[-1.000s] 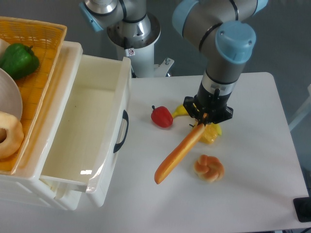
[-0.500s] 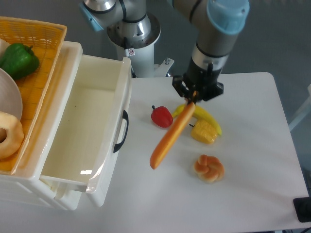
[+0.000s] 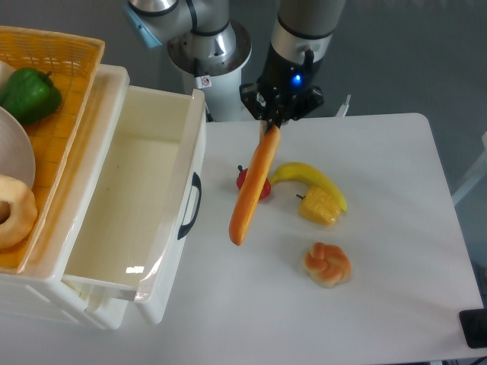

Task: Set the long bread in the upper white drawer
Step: 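Lift the long bread up off the table, hanging from the gripper, then carry the bread over the open white drawer, then lower the bread into the drawer and open the gripper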

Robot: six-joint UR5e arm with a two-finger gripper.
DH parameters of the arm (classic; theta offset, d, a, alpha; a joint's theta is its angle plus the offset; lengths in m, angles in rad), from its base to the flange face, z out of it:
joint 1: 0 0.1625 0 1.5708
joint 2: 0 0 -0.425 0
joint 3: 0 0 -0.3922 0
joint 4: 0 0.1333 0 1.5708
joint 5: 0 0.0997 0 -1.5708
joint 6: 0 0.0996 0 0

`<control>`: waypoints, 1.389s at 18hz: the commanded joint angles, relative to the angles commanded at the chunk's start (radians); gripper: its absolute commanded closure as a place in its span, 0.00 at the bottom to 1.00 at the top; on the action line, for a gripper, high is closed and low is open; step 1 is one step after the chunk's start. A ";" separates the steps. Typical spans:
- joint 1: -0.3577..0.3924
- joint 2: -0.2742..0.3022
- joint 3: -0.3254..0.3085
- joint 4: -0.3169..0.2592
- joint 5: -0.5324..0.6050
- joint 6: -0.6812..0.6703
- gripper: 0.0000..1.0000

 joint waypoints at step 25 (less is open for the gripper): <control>-0.244 -0.020 -0.021 0.051 -0.092 -0.022 0.65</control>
